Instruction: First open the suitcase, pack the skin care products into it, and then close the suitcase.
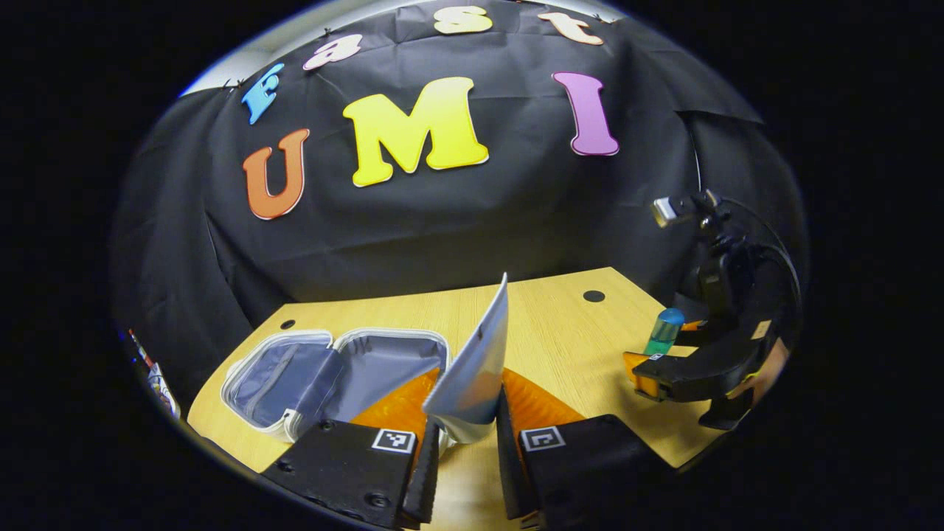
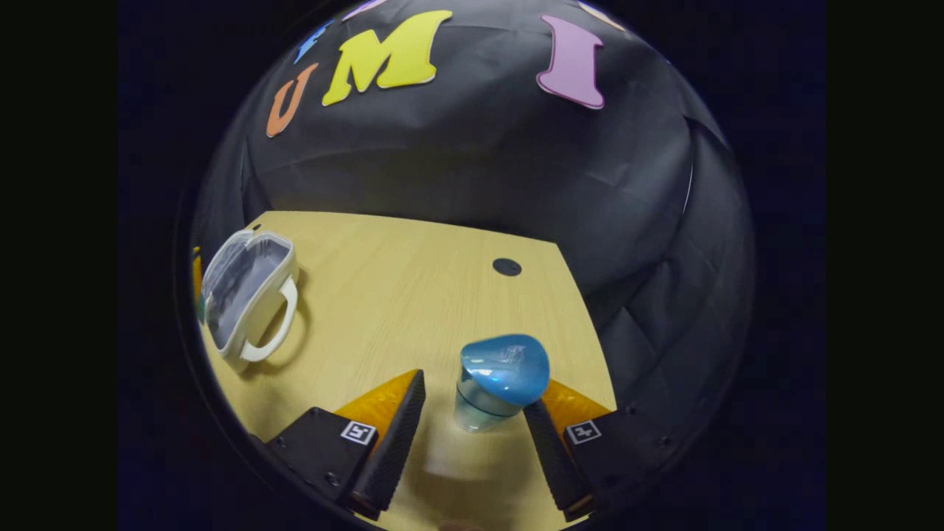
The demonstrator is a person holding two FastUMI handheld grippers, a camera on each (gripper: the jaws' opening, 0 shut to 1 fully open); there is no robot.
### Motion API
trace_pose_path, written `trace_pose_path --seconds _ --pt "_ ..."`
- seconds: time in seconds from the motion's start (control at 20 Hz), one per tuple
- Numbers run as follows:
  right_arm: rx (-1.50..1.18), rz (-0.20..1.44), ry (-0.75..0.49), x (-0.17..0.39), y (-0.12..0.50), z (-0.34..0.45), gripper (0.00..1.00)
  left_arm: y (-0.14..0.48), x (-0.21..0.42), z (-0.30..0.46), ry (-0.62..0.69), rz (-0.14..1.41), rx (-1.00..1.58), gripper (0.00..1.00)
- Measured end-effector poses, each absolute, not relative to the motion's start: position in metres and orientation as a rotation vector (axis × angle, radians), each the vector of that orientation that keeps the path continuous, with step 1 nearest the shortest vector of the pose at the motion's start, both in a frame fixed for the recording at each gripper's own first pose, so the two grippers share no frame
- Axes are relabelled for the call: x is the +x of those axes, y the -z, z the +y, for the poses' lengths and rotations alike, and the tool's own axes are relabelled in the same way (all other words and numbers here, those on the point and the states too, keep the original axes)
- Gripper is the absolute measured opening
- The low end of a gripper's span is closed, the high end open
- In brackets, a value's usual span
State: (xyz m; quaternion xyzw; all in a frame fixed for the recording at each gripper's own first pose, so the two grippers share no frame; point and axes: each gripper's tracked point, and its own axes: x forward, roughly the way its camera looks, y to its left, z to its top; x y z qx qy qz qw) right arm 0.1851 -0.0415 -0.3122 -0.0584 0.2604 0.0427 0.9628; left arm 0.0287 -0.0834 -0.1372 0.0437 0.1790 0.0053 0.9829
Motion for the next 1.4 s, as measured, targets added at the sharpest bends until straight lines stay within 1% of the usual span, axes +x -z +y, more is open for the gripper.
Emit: trace_pose_path --seconds 0.05,0.1,0.15,0.2,0.25,0.3,0.35,0.4,0.45,0.55,0.6,0.75,0.8,0.85,0.9,0.95,1.0,1.1,1.3,1.35,1.4 --pt "-0.109 0.532 -0.077 0.187 0.314 -0.042 0.71 0.133 0.019 -0.074 -0.016 0.364 0.071 0.38" --pt "-0.105 0.537 -0.057 0.189 0.317 -0.045 0.7 0.129 0.012 -0.066 -0.018 0.37 0.068 0.38" --pt "-0.093 0.54 -0.047 0.19 0.319 -0.046 0.64 0.121 0.005 -0.059 -0.026 0.372 0.073 0.38" --pt "-0.084 0.543 -0.028 0.192 0.32 -0.049 0.61 0.114 0.001 -0.049 -0.031 0.37 0.073 0.43" --pt "-0.076 0.543 -0.014 0.195 0.322 -0.052 0.55 0.107 -0.002 -0.04 -0.033 0.367 0.07 0.38" --pt "-0.064 0.544 -0.007 0.192 0.32 -0.051 0.51 0.101 -0.006 -0.028 -0.042 0.363 0.075 0.42" --pt "-0.066 0.547 0.001 0.191 0.32 -0.051 0.46 0.098 -0.01 -0.018 -0.042 0.365 0.079 0.38" --pt "-0.083 0.543 0.021 0.19 0.32 -0.054 0.45 0.093 -0.012 -0.008 -0.041 0.36 0.085 0.38" --pt "-0.099 0.545 0.043 0.187 0.318 -0.055 0.41 0.09 -0.013 0.001 -0.042 0.362 0.09 0.38" --pt "-0.082 0.547 0.052 0.177 0.312 -0.048 0.39 0.088 -0.013 0.02 -0.038 0.364 0.085 0.38" --pt "-0.079 0.544 0.057 0.165 0.307 -0.045 0.39 0.091 -0.011 0.029 -0.031 0.373 0.075 0.38" --pt "-0.074 0.525 0.055 0.136 0.286 -0.028 0.39 0.11 -0.002 0.054 -0.002 0.41 0.057 0.38" --pt "-0.058 0.518 0.049 0.127 0.278 -0.02 0.36 0.12 0.004 0.063 0.0 0.43 0.065 0.38" --pt "-0.054 0.51 0.044 0.117 0.27 -0.012 0.39 0.131 0.01 0.072 0.001 0.456 0.067 0.38" --pt "-0.058 0.502 0.044 0.108 0.261 -0.004 0.36 0.145 0.015 0.08 0.009 0.489 0.061 0.38" --pt "-0.048 0.5 0.042 0.098 0.254 0.004 0.39 0.159 0.02 0.085 0.02 0.525 0.054 0.38" --pt "-0.018 0.502 0.045 0.089 0.246 0.013 0.36 0.172 0.026 0.09 0.024 0.568 0.055 0.38" --pt "0.049 0.505 0.043 0.073 0.232 0.033 0.39 0.2 0.033 0.099 0.025 0.643 0.06 0.38" --pt "0.037 0.488 0.029 0.058 0.213 0.064 0.39 0.249 0.036 0.098 0.062 0.791 0.018 0.39" --pt "0.032 0.489 0.025 0.055 0.21 0.07 0.39 0.259 0.036 0.1 0.061 0.818 0.025 0.43" --pt "0.029 0.491 0.021 0.053 0.208 0.075 0.39 0.266 0.037 0.1 0.067 0.839 0.025 0.38"
